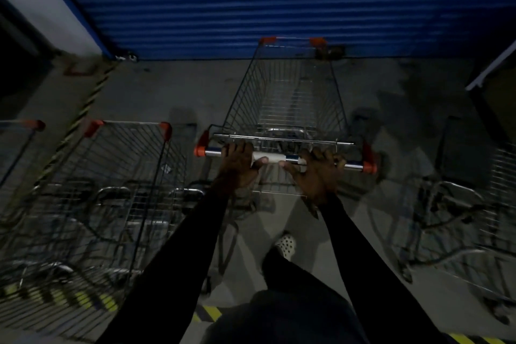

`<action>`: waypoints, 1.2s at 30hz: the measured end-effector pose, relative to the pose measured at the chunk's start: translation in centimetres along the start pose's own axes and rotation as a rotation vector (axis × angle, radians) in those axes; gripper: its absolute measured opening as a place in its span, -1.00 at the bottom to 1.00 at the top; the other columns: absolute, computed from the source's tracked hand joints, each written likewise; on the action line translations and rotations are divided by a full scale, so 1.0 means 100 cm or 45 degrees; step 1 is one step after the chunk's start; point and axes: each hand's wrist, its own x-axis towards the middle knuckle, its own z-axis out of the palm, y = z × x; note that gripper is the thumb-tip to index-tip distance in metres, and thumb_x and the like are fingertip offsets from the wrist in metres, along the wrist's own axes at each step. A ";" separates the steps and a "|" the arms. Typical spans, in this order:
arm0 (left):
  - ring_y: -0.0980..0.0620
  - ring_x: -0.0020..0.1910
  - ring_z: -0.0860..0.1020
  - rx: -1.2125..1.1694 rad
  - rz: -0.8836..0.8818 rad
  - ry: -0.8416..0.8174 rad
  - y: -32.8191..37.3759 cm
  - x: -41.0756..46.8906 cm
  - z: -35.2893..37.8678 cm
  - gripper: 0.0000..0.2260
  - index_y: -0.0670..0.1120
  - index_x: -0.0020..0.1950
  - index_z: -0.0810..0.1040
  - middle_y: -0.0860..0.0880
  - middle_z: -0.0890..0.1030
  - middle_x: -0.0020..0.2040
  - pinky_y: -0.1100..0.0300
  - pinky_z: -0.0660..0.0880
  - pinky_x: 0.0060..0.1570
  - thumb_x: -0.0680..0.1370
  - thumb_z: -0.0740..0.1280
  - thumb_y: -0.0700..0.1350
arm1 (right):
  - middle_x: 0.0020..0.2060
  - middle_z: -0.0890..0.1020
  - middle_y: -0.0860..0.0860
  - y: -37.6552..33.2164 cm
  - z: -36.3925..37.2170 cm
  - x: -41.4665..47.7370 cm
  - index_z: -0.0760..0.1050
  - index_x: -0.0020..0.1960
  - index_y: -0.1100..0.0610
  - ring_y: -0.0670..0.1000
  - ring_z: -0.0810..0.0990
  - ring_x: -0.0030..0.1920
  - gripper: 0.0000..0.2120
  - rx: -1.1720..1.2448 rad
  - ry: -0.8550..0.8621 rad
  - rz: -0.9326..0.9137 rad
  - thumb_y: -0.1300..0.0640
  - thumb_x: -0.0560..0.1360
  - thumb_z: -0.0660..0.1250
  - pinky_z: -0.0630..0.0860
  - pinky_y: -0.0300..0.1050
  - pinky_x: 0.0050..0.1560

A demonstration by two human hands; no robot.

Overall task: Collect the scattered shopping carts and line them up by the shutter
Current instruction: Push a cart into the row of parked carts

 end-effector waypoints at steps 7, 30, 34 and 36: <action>-0.20 0.34 0.39 -0.095 -0.187 -0.325 -0.045 0.072 -0.001 -0.22 -0.04 0.26 0.55 -0.08 0.54 0.29 -0.06 0.16 0.34 0.43 -0.08 0.47 | 0.00 0.68 -0.02 -0.027 0.034 0.071 0.64 0.17 -0.07 0.18 0.57 0.13 -0.38 0.078 0.007 -0.005 -0.54 0.41 0.28 0.28 0.14 0.16; -0.17 0.34 0.41 -0.117 -0.252 -0.296 -0.046 -0.008 -0.023 -0.20 -0.08 0.22 0.61 -0.06 0.58 0.29 -0.07 0.22 0.34 0.45 -0.10 0.46 | -0.13 0.69 -0.06 -0.045 0.015 0.016 0.66 -0.01 -0.10 0.10 0.61 0.03 -0.41 0.048 0.058 -0.094 -0.58 0.40 0.26 0.35 0.09 0.09; -0.18 0.37 0.40 -0.105 -0.261 -0.299 -0.037 -0.054 -0.036 -0.18 -0.07 0.25 0.59 -0.06 0.58 0.30 -0.05 0.15 0.30 0.43 -0.14 0.45 | -0.15 0.69 -0.05 -0.048 -0.004 -0.021 0.63 -0.07 -0.04 0.10 0.62 0.01 -0.29 0.067 0.059 -0.123 -0.63 0.43 0.10 0.36 0.08 0.08; -0.21 0.35 0.42 -0.134 -0.265 -0.287 -0.033 -0.078 -0.042 -0.16 -0.12 0.26 0.59 -0.11 0.59 0.30 -0.09 0.15 0.30 0.43 -0.13 0.45 | -0.14 0.72 -0.06 -0.050 -0.014 -0.041 0.67 -0.01 -0.06 0.10 0.64 0.02 -0.30 0.121 0.077 -0.129 -0.63 0.42 0.14 0.39 0.08 0.09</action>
